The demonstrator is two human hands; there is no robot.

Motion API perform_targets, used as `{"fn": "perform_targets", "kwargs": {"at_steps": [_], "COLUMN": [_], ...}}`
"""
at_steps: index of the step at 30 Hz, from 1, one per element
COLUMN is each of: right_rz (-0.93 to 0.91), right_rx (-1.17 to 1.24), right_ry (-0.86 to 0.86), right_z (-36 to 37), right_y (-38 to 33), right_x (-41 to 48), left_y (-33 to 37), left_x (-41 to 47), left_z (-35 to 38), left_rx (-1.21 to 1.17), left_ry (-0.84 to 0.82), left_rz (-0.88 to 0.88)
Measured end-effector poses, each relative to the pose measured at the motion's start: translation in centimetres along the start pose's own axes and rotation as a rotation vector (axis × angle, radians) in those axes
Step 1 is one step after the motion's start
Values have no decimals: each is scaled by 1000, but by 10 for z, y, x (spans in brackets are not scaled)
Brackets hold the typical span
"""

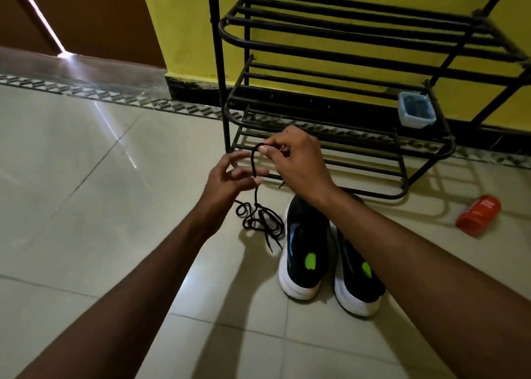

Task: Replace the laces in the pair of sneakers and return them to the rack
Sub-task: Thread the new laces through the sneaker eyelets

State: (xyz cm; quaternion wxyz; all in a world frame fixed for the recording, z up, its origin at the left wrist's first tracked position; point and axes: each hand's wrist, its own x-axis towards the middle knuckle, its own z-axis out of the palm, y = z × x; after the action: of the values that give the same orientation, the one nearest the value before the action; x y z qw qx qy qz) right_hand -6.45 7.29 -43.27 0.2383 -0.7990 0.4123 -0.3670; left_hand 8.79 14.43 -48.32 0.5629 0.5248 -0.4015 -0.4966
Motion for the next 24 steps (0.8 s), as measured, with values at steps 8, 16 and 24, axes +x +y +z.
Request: {"fn": "perform_targets", "kwargs": {"at_steps": [8, 16, 24], "right_rz": [764, 723, 266], "right_rx": [433, 789, -165], "right_ry": [420, 229, -362], "right_z": [-30, -41, -40], "right_y": [30, 24, 35], "right_x": [-34, -46, -50], "left_y": [-7, 9, 25], "left_x": [4, 2, 1], "left_z": [-20, -2, 7], "left_rx": [56, 252, 324], "left_ry": [402, 310, 162], "left_rz": [52, 188, 237]}}
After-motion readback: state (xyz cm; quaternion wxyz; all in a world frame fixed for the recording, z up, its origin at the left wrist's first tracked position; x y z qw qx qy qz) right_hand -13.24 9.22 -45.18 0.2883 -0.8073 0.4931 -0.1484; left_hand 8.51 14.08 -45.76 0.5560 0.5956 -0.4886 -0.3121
